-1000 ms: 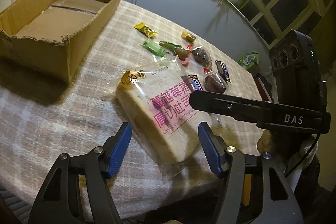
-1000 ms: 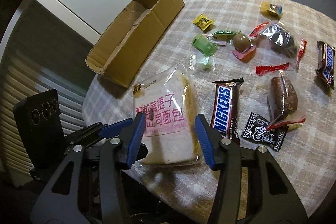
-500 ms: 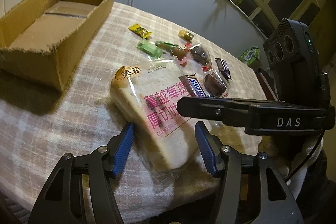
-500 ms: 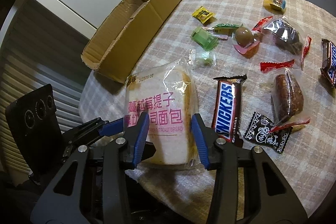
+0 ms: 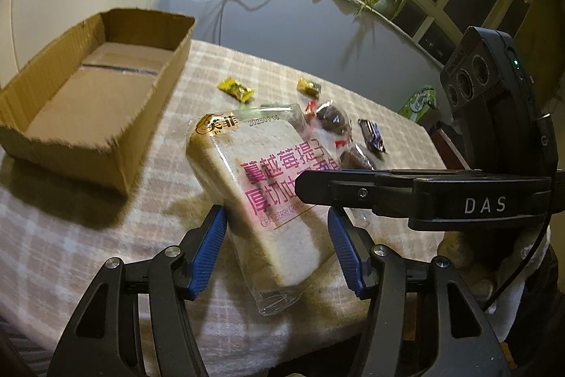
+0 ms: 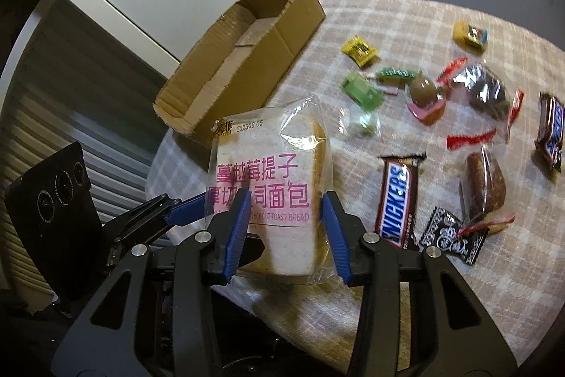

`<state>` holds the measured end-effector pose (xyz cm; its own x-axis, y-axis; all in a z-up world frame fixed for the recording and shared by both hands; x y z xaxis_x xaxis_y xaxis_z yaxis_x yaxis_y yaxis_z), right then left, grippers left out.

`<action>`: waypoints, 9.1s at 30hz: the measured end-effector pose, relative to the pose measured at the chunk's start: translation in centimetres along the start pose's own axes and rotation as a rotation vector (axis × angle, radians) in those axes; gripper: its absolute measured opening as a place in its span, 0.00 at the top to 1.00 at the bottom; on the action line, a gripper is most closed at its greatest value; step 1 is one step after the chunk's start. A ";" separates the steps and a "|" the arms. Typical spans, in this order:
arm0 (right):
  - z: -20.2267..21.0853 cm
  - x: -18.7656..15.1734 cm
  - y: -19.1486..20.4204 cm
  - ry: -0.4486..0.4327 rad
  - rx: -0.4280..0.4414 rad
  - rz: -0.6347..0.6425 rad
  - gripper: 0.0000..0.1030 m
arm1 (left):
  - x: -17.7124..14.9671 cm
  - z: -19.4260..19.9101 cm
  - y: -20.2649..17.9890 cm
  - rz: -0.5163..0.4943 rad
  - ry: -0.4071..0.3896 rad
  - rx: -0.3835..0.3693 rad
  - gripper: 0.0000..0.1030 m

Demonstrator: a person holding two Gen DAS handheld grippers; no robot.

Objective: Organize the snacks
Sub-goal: 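Lift the toast bag with the right gripper and lower it into the cardboard box, then open the right gripper and move it back over the candies, then grasp a Snickers bar with the left gripper while the right gripper grasps the bagged brown candy, then carry the Snickers with the left gripper into the box while the right gripper drops the brown candy there, then move both open grippers back over the remaining candies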

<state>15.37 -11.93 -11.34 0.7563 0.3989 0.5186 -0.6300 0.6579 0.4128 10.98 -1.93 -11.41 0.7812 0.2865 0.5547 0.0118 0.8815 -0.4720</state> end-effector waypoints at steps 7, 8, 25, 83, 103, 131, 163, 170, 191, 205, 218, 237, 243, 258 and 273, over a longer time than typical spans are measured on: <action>0.2 2.1 1.3 -0.019 0.000 0.030 0.57 | 2.0 1.1 0.6 -0.016 -0.046 0.010 0.44; 0.1 2.4 1.6 -0.021 0.000 0.036 0.57 | 2.2 1.2 0.8 -0.018 -0.051 0.011 0.44; -2.2 8.8 5.2 -0.040 0.021 0.135 0.57 | 6.7 3.2 4.6 -0.009 -0.151 0.070 0.44; -4.0 10.9 5.2 -0.068 -0.086 0.216 0.57 | 8.6 5.4 9.9 0.041 -0.199 0.186 0.44; 6.7 1.1 -10.5 -0.114 -0.447 0.058 0.46 | 5.3 -0.1 1.6 -0.057 -0.083 0.100 0.44; 1.3 -0.7 -11.7 0.031 -0.352 0.102 0.60 | -0.2 -9.4 -5.9 -0.142 0.156 0.054 0.54; 3.2 0.7 -9.6 -0.020 -0.368 0.122 0.67 | 1.2 -7.5 -4.8 -0.196 0.094 0.069 0.74; 3.5 3.3 -6.9 -0.061 -0.350 0.166 0.67 | 3.4 -4.5 -3.4 -0.183 0.023 0.080 0.74; -2.0 12.5 1.1 -0.092 -0.282 0.301 0.67 | 8.8 2.5 7.6 -0.032 -0.141 0.221 0.74; -8.7 16.3 4.7 -0.035 -0.247 0.366 0.67 | 10.2 3.8 13.5 0.048 -0.163 0.299 0.74; -11.8 17.4 5.8 -0.001 -0.247 0.390 0.67 | 10.6 3.7 14.7 0.078 -0.165 0.304 0.73; -9.4 17.1 5.6 -0.048 -0.270 0.385 0.48 | 10.7 4.7 14.1 0.073 -0.192 0.299 0.67; -6.8 16.4 4.8 -0.074 -0.275 0.371 0.46 | 10.6 5.2 12.8 0.055 -0.202 0.284 0.64; 1.7 11.1 -1.5 -0.117 -0.356 0.284 0.42 | 9.3 3.1 6.8 -0.033 -0.170 0.195 0.60; 5.5 4.7 -10.2 -0.077 -0.398 0.148 0.42 | 6.6 -2.2 1.1 -0.102 -0.055 0.121 0.60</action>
<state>24.37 -20.29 -9.00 0.6380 0.4684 0.6112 -0.6018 0.7984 0.0164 17.49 0.10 -9.75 0.7441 0.2102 0.6341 0.0117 0.9450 -0.3270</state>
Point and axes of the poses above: each gripper's, at about its wrist camera, not at the fingertips, and z roughly against the way its jaws point, y to its left, x to its top, the point moved 6 cm from there along -z, roughly the way its jaws point, and after that the axes turned 8 degrees about z, right-handed, at the moved point
